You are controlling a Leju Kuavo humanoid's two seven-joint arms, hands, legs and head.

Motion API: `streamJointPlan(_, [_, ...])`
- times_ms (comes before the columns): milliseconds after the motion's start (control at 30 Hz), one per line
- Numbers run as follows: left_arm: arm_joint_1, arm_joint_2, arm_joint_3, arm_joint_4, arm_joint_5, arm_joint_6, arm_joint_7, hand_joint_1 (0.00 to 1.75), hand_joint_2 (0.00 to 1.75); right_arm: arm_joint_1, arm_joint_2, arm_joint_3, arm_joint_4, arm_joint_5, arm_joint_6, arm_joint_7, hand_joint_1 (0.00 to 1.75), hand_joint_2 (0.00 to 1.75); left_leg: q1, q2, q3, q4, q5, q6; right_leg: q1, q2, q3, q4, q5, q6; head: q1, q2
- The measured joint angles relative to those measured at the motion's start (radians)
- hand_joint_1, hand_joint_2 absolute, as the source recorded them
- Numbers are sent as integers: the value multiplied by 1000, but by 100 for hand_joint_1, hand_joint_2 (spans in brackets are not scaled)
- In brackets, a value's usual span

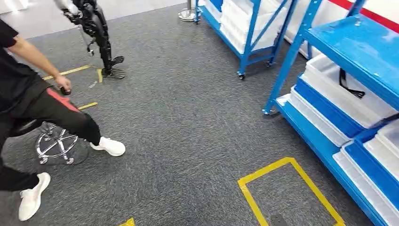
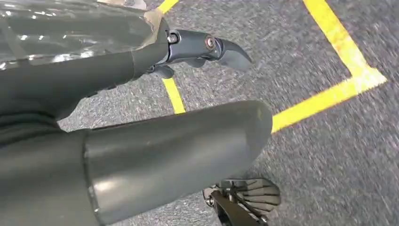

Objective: Take the parts from the cabinet and place them on the table.

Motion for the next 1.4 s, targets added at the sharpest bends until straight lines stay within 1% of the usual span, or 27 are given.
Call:
streamJointPlan(33, [-1,-1,0,0,-5,0,0,0,0,1,0,0,0,0,0,2,0,0,0,-1,6,-29,33,5,2,15,2,0,0,0,0,0])
streamJointPlan(100, [-1,-2,0,0,-6,0,2,0,0,0,0,-1,0,-2,0,2,0,0,0,-20,68,-171,126,16,4,44,8,0,0,0,0,0])
streamJointPlan(133, [-2,-2,0,0,-7,0,2,0,0,-1,1,-1,0,-5,0,3,0,0,0,-61,105,-252,164,23,3,59,10,0,0,1,0,0])
streamJointPlan(167, [-3,-2,0,0,-10,0,2,0,0,-4,2,-2,0,-10,0,6,0,0,1,-102,116,-282,157,22,15,69,5,6,-1,4,0,0])
streamJointPlan(233, [-5,-2,0,0,-17,-1,-3,0,0,-5,2,-4,0,-14,0,15,0,0,-10,-71,116,-284,159,17,5,88,-4,3,3,14,1,0])
streamJointPlan(300, [-11,-3,0,-2,-22,-2,-8,0,0,1,3,-4,0,-15,-2,18,0,0,-9,-45,121,-300,170,32,3,111,-17,-2,8,30,2,0])
streamJointPlan(367, [-13,-5,0,-2,-25,-2,-11,0,0,0,7,-5,0,-16,-3,20,0,0,-9,-22,128,-315,178,40,7,8,-43,55,-22,25,5,0])
streamJointPlan(433, [-11,-3,0,-2,-28,-1,-5,0,0,-10,8,-5,0,-16,-4,20,0,0,-11,12,128,-315,177,45,3,-26,-116,197,-84,19,6,0])
streamJointPlan(500, [-12,-3,0,-2,-32,-1,1,0,0,-10,10,-5,0,-15,-4,20,0,0,-11,41,127,-315,175,44,-5,-33,-172,314,-116,29,6,0])
streamJointPlan(567, [-12,-4,0,-2,-35,-1,4,0,0,-7,11,-5,0,-15,-4,23,0,0,-9,66,130,-314,170,37,-15,-41,-132,241,-78,52,6,0])
streamJointPlan(600, [-12,-5,0,-2,-37,-1,5,0,0,-7,11,-6,0,-15,-4,23,0,0,-8,77,133,-314,167,33,-19,-53,-81,146,-44,65,7,0])
streamJointPlan(633, [-12,-6,0,-2,-37,-2,6,0,0,-8,11,-7,0,-15,-4,23,0,0,-7,88,138,-313,164,27,-21,-87,-26,51,-14,75,7,0])
streamJointPlan(667, [-12,-5,0,-2,-38,-2,6,0,0,-12,14,-8,0,-15,-4,23,0,0,-18,98,142,-311,157,17,-18,-141,0,-2,-10,71,8,0])
streamJointPlan(800, [-21,-5,-3,-2,-46,-11,27,0,0,-7,16,-13,0,-12,-5,26,0,0,-14,133,159,-317,152,1,-6,-95,2,-2,-3,41,0,0])
streamJointPlan(833, [-24,-6,-3,-2,-49,-14,37,0,0,-6,16,-15,-1,-11,-8,29,0,0,-5,119,158,-312,140,-10,-24,-79,8,-8,1,29,-1,0])
streamJointPlan(867, [-26,-6,-4,-2,-51,-21,43,0,0,-6,19,-17,-1,-10,-11,32,0,0,-2,70,149,-283,119,-10,-22,-71,8,-8,0,25,-3,0])
streamJointPlan(900, [-24,-7,-5,-2,-54,-23,49,0,0,-9,18,-19,-1,-8,-12,34,0,0,-1,37,121,-221,81,-9,-20,-62,8,-8,1,9,-4,0])
streamJointPlan(933, [-22,-7,-6,-2,-56,-24,56,0,0,-13,18,-19,-1,-6,-14,35,0,0,-1,13,76,-128,35,-9,-18,-48,8,-8,0,5,-5,0])
streamJointPlan(1000, [-17,-7,-6,-1,-56,-26,63,0,0,-14,19,-19,-1,1,-14,37,0,0,0,1,4,3,-3,-9,-11,-18,9,-8,0,0,-5,0])
streamJointPlan(1067, [-18,-8,-6,-1,-56,-27,65,0,0,-12,19,-19,-1,6,-14,38,0,0,0,0,3,-20,37,-6,-10,6,12,-7,0,0,-5,0])
streamJointPlan(1133, [-18,-8,-6,-1,-58,-26,65,0,0,-13,21,-19,-1,8,-14,38,0,0,2,-20,80,-192,143,1,-10,40,19,-7,0,1,-5,0])
streamJointPlan(1167, [-18,-8,-6,-1,-58,-26,65,0,0,-14,22,-19,-1,8,-14,38,0,0,6,-75,110,-263,172,4,-11,52,17,-7,0,3,-5,0])
streamJointPlan(1200, [-18,-8,-6,-1,-58,-25,65,0,0,-18,22,-19,-1,8,-14,39,0,0,7,-90,118,-297,166,0,4,63,12,4,-3,10,-3,0])
streamJointPlan(1267, [-22,-8,-8,-1,-59,-26,67,0,0,-14,23,-19,-2,8,-14,41,0,0,-4,-66,116,-288,166,4,-6,84,2,-5,5,25,-4,0])
streamJointPlan(1333, [-28,-11,-10,-2,-59,-26,67,0,0,-9,23,-19,-2,8,-14,42,0,0,1,-43,121,-304,177,22,-5,91,-10,-4,7,39,-3,0])
streamJointPlan(1367, [-29,-11,-11,-3,-59,-26,66,0,0,-9,25,-19,-2,8,-14,43,0,0,-2,-30,125,-312,181,27,-6,26,-20,20,-7,38,-3,0])
streamJointPlan(1400, [-28,-11,-11,-3,-59,-26,66,0,0,-12,26,-19,-2,9,-14,43,0,0,-3,-16,126,-312,181,36,-4,-12,-46,69,-37,34,2,0])
